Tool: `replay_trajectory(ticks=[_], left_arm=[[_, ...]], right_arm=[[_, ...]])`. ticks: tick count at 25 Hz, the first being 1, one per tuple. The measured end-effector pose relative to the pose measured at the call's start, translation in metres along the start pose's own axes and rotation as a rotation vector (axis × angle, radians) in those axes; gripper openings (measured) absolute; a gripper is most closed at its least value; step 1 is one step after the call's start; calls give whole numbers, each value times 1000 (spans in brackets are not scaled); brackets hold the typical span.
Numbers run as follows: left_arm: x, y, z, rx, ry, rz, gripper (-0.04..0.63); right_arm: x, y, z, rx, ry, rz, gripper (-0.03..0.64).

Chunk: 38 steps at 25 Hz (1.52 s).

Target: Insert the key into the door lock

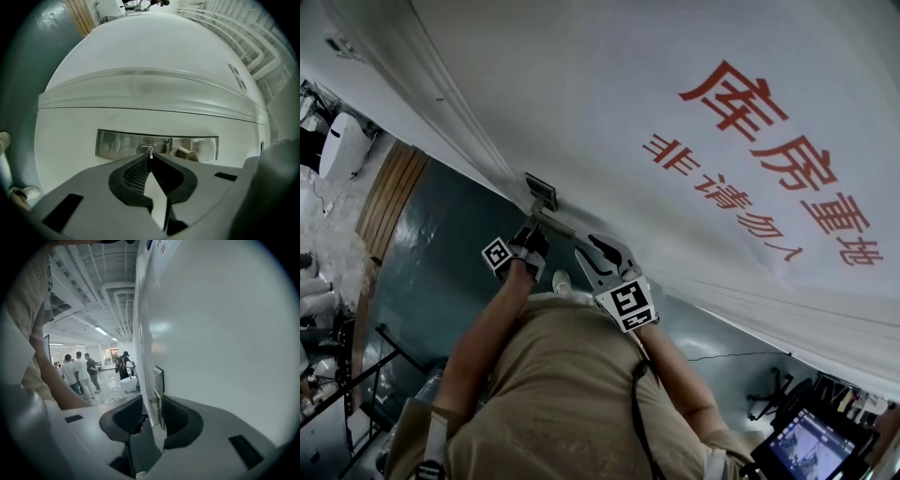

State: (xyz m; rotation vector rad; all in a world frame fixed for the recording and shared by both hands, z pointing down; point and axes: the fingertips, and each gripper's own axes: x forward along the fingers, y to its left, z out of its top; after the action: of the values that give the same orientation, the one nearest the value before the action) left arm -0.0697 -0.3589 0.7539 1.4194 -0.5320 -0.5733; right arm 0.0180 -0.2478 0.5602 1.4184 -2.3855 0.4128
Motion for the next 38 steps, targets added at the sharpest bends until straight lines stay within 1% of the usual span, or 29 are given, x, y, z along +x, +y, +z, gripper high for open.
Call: replay_trajectory(ticks=[8,11,30,38], left_arm=[[1,0,0,3,0,-4,32],[1,-1,1,12,2,-3,32],[4,1,0,2,-6,-7,32],[4,-1,1,16,-7,0,32]], right_arm=[[6,2,1,2,0,15,135],[7,0,1,3,1,14,135],[5,3,4,0,-7,14,135],[3,5,5,-1,-11,8,135]])
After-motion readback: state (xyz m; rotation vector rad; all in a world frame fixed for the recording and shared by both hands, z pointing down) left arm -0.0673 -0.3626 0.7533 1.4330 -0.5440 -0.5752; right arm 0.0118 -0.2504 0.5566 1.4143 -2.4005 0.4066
